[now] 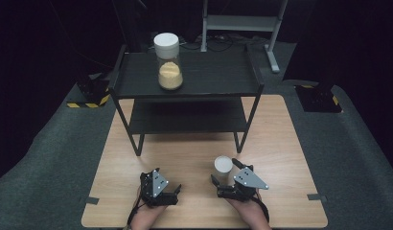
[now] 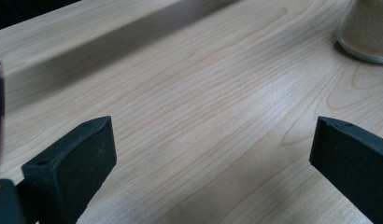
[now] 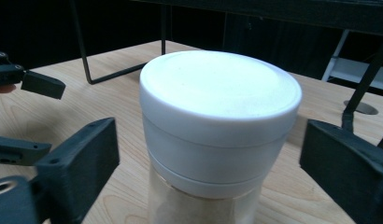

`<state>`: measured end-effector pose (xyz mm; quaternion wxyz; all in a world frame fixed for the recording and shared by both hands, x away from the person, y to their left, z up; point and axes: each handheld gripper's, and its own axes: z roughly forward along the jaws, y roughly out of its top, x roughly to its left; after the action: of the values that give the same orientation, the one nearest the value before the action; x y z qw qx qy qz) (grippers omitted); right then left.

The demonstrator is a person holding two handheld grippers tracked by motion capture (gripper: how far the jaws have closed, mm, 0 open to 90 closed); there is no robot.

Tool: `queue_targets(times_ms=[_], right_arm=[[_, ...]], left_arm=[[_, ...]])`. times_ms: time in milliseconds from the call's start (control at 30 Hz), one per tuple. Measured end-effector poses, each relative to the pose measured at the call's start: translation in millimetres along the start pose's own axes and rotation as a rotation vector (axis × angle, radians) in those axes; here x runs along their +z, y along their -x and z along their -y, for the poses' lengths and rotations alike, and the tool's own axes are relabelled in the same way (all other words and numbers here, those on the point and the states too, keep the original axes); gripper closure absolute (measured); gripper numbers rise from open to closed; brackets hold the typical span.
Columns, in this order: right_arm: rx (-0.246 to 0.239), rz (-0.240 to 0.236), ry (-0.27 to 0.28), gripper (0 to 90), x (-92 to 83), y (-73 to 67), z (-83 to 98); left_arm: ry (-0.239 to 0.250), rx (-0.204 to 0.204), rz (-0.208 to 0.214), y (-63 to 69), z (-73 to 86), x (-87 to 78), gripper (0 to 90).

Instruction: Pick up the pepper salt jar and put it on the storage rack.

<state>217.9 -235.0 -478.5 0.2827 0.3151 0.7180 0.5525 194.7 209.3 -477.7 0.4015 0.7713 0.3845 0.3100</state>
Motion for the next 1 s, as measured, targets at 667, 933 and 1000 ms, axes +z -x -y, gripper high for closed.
queue_targets(times_ms=[667, 933, 1000], right_arm=[[0.029, -0.065, 0.069, 33.7, -1.2, 17.1, 20.8], [0.017, -0.062, 0.06, 34.0, -2.3, 16.7, 17.6], [0.005, -0.054, 0.063, 34.0, -3.3, 15.1, 16.4]], left_arm=[[0.003, -0.002, 0.001, -0.5, 0.7, -0.6, 0.7], [0.004, -0.004, 0.004, -1.2, 0.9, -0.9, 0.8], [0.004, -0.004, 0.005, -1.6, 0.9, -1.0, 0.7]])
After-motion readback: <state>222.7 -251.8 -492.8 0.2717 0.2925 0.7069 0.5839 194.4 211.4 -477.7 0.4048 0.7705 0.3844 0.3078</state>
